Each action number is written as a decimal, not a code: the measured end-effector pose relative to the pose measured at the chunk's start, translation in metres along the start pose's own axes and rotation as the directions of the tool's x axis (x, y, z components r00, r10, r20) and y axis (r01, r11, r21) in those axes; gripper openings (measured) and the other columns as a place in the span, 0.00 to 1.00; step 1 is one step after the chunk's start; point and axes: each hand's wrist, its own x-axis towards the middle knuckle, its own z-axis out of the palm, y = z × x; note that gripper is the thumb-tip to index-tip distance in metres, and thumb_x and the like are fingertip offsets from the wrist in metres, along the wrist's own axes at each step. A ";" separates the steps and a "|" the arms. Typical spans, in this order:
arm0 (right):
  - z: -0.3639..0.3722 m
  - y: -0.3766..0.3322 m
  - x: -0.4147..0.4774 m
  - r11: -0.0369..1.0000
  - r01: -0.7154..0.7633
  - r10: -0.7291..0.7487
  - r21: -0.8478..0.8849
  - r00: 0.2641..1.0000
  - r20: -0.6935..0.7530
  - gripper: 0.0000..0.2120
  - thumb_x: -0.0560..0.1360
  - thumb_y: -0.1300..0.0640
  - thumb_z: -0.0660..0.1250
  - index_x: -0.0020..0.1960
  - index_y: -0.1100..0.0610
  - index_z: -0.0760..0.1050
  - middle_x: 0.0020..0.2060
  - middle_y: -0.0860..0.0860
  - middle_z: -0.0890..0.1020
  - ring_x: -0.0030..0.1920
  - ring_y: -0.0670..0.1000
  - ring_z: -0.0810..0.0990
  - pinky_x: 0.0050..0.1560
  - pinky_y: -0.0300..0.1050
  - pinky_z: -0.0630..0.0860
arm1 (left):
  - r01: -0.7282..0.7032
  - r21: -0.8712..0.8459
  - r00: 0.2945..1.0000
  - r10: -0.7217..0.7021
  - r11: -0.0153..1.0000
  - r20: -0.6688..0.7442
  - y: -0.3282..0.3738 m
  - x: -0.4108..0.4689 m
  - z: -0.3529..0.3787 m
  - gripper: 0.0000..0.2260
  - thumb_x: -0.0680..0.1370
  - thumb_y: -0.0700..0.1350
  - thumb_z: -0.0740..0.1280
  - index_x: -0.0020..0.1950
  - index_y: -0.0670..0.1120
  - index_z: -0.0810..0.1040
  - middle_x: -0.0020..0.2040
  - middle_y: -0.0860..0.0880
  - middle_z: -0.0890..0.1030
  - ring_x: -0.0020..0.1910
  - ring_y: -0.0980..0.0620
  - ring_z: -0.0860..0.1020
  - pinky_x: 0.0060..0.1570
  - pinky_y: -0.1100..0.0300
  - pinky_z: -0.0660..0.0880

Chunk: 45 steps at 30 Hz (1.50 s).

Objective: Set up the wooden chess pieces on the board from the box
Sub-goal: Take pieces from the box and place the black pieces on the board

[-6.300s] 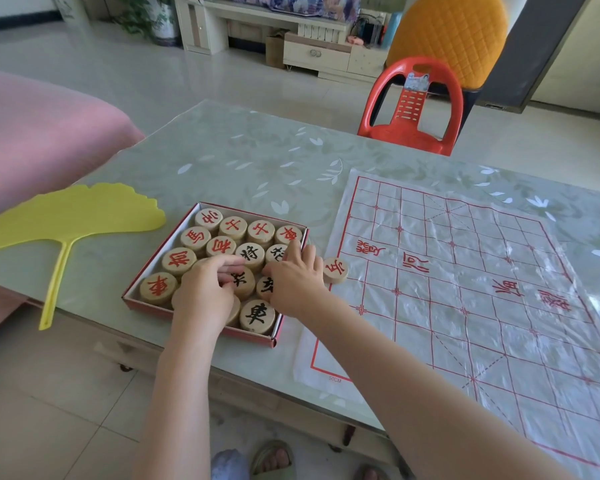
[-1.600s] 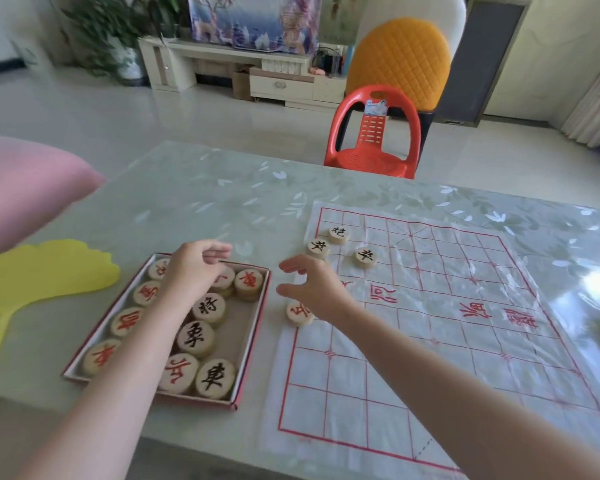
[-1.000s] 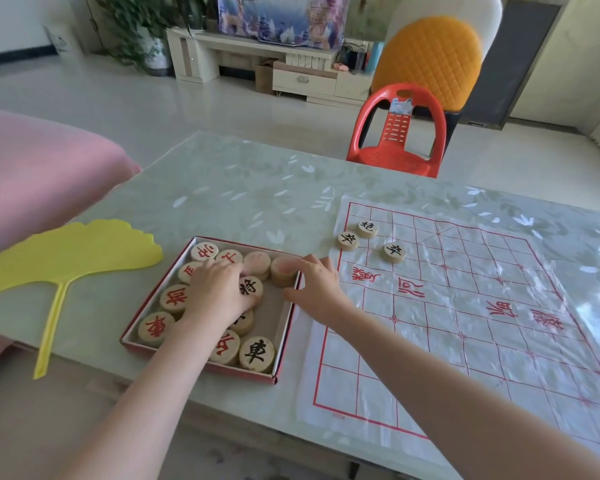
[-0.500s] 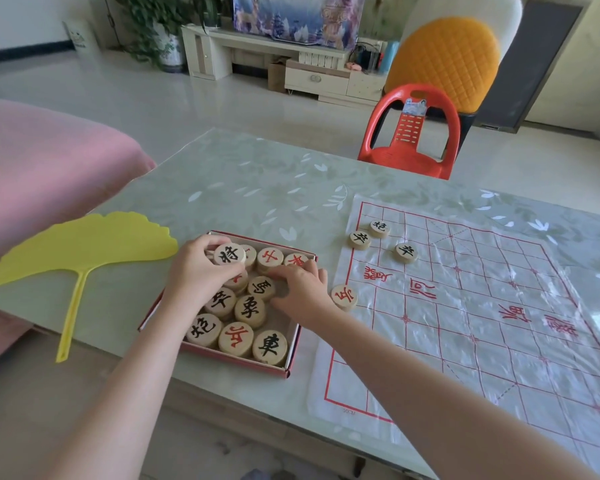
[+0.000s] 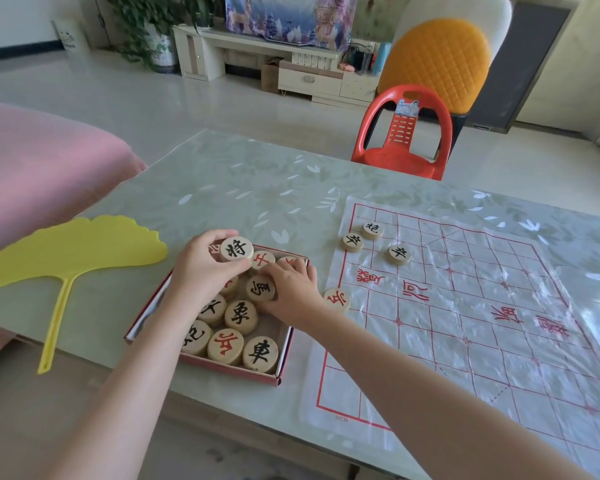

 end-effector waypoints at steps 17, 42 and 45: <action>-0.105 0.215 0.008 0.774 -0.393 0.570 0.497 0.773 -0.276 0.24 0.68 0.49 0.73 0.62 0.51 0.72 0.55 0.47 0.77 0.60 0.53 0.69 0.58 0.46 0.62 | -0.079 -0.049 0.961 0.089 0.996 0.264 0.084 0.073 0.187 0.22 0.64 0.40 0.76 0.57 0.48 0.78 0.54 0.49 0.80 0.46 0.52 0.79 0.43 0.64 0.70; -0.117 0.276 0.090 0.646 -0.220 0.483 0.731 0.859 -0.169 0.13 0.78 0.51 0.61 0.52 0.58 0.79 0.41 0.51 0.82 0.39 0.48 0.76 0.39 0.39 0.74 | -0.096 -0.117 0.955 0.124 0.988 0.269 0.088 0.141 0.270 0.33 0.64 0.42 0.77 0.67 0.51 0.68 0.54 0.53 0.77 0.49 0.54 0.78 0.41 0.69 0.70; -0.128 0.280 0.059 0.533 -0.262 0.471 0.805 0.882 -0.025 0.14 0.75 0.48 0.65 0.48 0.59 0.81 0.37 0.51 0.81 0.31 0.45 0.75 0.28 0.35 0.65 | -0.152 -0.163 0.925 0.199 0.975 0.323 0.100 0.128 0.289 0.34 0.64 0.44 0.78 0.67 0.50 0.69 0.53 0.53 0.78 0.51 0.55 0.77 0.45 0.70 0.70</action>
